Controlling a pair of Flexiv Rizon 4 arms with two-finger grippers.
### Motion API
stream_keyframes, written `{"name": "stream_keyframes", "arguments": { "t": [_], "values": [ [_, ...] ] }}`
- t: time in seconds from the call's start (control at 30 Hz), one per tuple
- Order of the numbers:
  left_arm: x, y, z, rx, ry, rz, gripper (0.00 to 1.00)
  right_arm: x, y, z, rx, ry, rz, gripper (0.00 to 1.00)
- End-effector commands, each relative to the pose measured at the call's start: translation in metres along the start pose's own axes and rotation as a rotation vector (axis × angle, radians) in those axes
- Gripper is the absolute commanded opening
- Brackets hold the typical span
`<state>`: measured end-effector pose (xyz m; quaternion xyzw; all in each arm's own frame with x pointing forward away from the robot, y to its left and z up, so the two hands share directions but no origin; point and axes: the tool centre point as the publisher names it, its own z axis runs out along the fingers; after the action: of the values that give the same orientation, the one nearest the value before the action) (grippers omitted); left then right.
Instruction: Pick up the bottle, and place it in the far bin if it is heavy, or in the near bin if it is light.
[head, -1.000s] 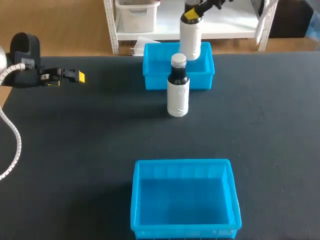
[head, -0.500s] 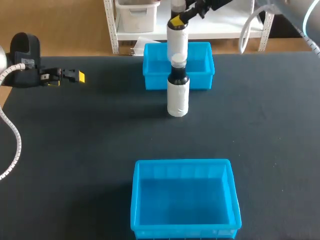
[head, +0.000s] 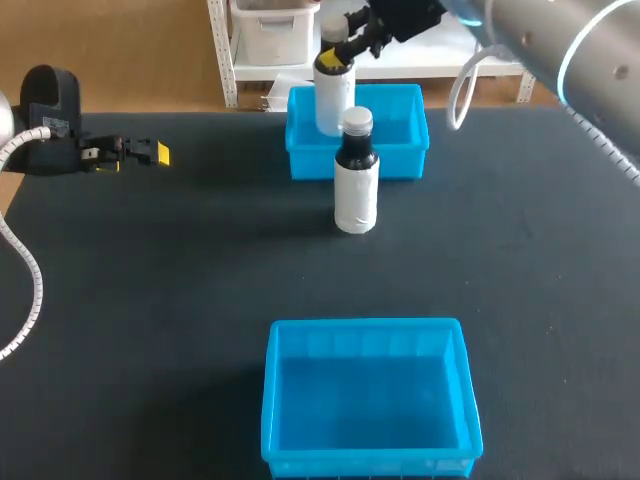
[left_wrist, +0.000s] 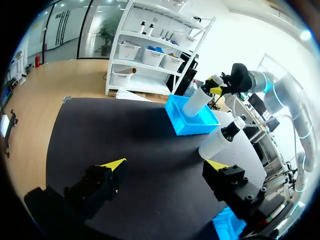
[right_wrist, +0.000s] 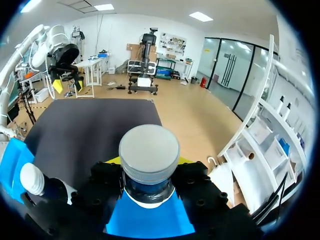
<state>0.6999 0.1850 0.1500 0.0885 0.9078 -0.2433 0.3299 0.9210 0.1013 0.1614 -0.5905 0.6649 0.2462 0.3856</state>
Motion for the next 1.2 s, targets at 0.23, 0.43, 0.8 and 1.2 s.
{"name": "stream_keyframes", "arguments": {
  "t": [0.23,0.43,0.8,1.2],
  "values": [
    [0.0,0.0,0.0,0.0,0.0,0.0,1.0,0.014,-0.023,0.025,-0.399,0.0,0.05,0.0],
    [0.0,0.0,0.0,0.0,0.0,0.0,1.0,0.02,-0.024,0.032,-0.419,0.0,0.071,0.0],
    [0.0,0.0,0.0,0.0,0.0,0.0,1.0,0.031,-0.027,0.041,-0.444,-0.001,0.103,0.0],
    [0.0,0.0,0.0,0.0,0.0,0.0,1.0,0.034,-0.033,0.042,-0.454,0.017,0.111,1.0]
  ]
}}
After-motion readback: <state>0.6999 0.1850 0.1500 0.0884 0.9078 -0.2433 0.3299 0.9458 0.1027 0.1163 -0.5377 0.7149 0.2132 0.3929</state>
